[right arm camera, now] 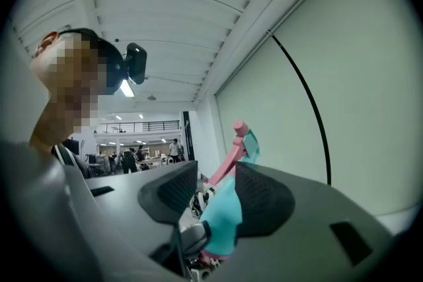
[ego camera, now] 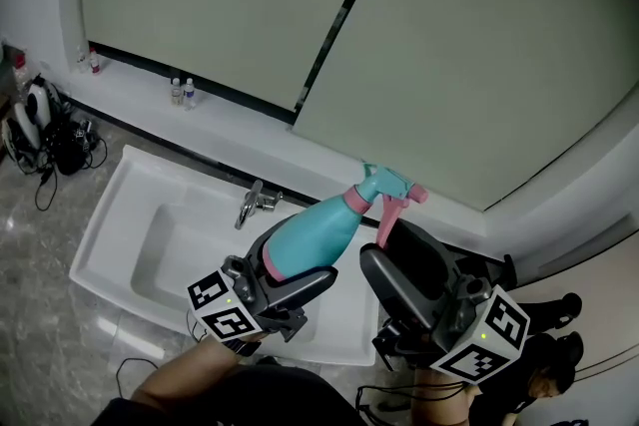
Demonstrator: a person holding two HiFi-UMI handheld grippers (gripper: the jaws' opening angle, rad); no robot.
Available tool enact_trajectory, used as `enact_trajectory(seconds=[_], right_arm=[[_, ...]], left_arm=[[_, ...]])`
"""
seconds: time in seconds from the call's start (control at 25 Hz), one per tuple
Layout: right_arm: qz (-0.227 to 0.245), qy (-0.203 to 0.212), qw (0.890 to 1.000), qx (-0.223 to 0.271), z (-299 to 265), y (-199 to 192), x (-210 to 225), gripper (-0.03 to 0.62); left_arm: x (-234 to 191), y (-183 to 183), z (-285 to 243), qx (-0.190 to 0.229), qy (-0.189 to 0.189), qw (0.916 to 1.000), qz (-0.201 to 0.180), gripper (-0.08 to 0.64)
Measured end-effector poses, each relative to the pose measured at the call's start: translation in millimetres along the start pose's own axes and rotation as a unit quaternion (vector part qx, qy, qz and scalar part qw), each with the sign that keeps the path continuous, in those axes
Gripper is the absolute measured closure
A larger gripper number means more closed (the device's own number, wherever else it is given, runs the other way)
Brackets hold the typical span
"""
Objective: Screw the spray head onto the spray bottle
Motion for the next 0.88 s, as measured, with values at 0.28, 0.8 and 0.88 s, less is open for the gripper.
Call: enact_trajectory(seconds=[0.28, 0.8, 0.88], right_arm=[[0.053, 0.056, 0.997, 0.002, 14.9, 3.3, -17.3, 0.436], [-0.077, 0.41, 0.905, 0.077, -1.2, 19.1, 17.6, 0.302], [-0.069, 0.443, 0.89, 0.078, -1.7, 23.9, 5.4, 0.302]], left_arm=[[1.7, -1.4, -2.7, 0.034, -0.061, 0.9921, 0.104, 0.09], [52.9, -20.9, -23.4, 0.035, -0.256, 0.906, 0.335, 0.09], [59.7, -30.0, -28.7, 0.028, -0.26, 0.8988, 0.352, 0.091]])
Point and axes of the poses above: the fingertips, and each gripper's own axes: z backward along the fingers, x to its right, y out of its top, the point moved 6 cm from there along z, backward along the fingers, and after that the axes turned 10 degrees about -y, right-handed, at the moved point
